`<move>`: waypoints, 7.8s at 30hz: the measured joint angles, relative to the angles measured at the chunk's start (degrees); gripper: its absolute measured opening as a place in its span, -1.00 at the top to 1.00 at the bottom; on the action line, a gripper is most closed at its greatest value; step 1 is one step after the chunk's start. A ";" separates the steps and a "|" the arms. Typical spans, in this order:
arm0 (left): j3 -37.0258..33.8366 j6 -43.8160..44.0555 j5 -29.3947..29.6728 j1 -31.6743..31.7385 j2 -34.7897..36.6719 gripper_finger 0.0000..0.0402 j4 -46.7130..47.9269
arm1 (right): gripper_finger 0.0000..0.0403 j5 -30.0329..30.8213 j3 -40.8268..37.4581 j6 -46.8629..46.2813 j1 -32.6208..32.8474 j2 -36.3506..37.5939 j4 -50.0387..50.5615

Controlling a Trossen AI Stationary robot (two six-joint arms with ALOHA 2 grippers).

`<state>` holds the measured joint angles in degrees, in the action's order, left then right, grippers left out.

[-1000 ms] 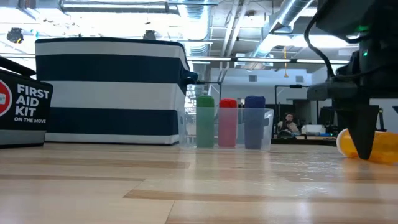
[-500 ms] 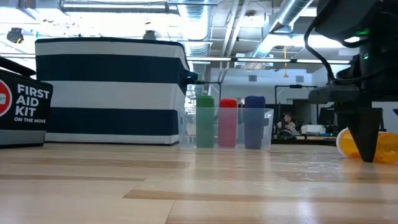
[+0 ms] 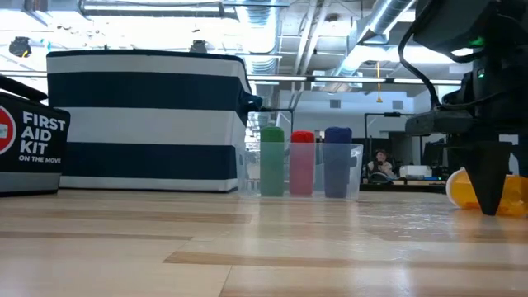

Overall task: Pick & place medical supplies in basket/bin
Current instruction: Put the orange pill bottle into the blue basket, then return to Home Position

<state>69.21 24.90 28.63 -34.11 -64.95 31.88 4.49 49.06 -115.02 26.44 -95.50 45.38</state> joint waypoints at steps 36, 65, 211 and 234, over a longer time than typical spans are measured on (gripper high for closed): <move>-0.01 -0.03 0.01 0.00 0.00 -0.38 0.02 | 0.08 -18.51 27.17 -14.93 35.02 -0.30 21.11; -0.07 -0.13 7.31 -0.20 4.28 -0.38 4.54 | -0.30 -15.51 26.06 -15.45 36.06 0.14 26.26; -65.33 -21.45 -10.44 26.58 48.28 0.33 -29.44 | -0.30 9.27 -48.13 113.58 -19.28 94.90 -47.14; -65.33 -21.45 -10.44 26.58 48.28 0.33 -29.42 | -0.30 9.27 -48.15 111.49 -19.26 94.82 -47.12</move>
<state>3.88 3.44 18.20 -7.53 -16.67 2.46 13.76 0.91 -3.53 7.18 -0.69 -1.74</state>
